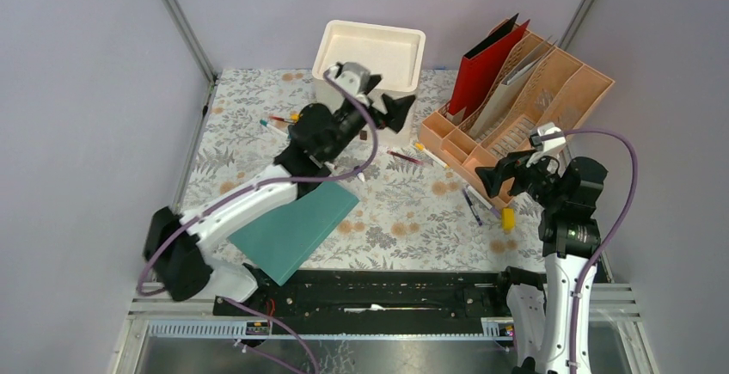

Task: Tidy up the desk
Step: Place the folder in the storage box, then pick up the folder from the center of the board.

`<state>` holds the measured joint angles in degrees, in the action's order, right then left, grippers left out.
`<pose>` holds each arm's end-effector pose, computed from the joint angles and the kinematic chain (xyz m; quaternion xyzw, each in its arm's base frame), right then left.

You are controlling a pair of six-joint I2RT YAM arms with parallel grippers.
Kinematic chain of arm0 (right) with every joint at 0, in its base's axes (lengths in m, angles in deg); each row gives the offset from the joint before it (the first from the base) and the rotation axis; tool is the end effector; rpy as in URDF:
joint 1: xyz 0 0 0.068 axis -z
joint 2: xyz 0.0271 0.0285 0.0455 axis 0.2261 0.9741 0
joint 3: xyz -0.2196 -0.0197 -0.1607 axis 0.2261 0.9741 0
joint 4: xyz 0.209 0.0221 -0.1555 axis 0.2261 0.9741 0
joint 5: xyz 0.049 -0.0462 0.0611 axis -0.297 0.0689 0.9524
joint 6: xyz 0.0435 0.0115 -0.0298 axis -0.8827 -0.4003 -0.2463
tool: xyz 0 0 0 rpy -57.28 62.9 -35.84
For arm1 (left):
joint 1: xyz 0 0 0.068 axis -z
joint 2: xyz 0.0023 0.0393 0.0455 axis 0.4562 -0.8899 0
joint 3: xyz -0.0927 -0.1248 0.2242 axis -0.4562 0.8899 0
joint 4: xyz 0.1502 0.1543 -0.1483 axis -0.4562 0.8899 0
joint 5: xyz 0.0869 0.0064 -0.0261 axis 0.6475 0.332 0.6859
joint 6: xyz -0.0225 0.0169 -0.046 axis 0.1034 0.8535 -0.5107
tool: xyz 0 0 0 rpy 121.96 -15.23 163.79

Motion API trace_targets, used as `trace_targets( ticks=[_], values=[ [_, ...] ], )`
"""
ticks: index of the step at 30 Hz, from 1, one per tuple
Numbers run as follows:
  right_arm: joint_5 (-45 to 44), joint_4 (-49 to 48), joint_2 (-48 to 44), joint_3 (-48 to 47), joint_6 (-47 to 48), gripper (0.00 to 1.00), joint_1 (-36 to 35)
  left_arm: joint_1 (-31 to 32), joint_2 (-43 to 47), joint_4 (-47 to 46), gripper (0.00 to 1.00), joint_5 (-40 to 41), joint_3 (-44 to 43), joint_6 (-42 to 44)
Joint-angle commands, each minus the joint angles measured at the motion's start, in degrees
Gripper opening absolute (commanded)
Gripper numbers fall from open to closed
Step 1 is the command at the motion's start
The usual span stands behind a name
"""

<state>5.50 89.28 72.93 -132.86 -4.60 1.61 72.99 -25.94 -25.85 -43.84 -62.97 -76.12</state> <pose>0.1390 -0.0120 0.3402 -0.1820 0.7362 0.1537 0.6334 0.2446 -0.2506 0.4111 0.1972 0.5673 -0.3384 0.7245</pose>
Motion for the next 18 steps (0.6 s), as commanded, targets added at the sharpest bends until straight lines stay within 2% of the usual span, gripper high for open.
trace_targets(
  ticks=[1,7,12,18],
  values=[
    [7.33,-3.01,-0.59,0.72,1.76,1.00,0.18,-0.40,11.74,5.81,0.99,6.48,12.54,-4.51],
    [14.73,-4.11,-0.78,2.32,2.10,1.00,0.18,-1.23,26.47,14.08,0.99,7.39,28.26,-10.40],
    [21.11,-4.41,0.66,3.42,3.25,1.00,0.18,-1.35,36.90,22.85,0.99,11.41,37.04,-20.33],
    [26.59,-2.59,4.13,3.62,6.09,1.00,-0.81,-1.53,46.90,27.57,0.99,12.11,44.91,-25.86]
  ],
)
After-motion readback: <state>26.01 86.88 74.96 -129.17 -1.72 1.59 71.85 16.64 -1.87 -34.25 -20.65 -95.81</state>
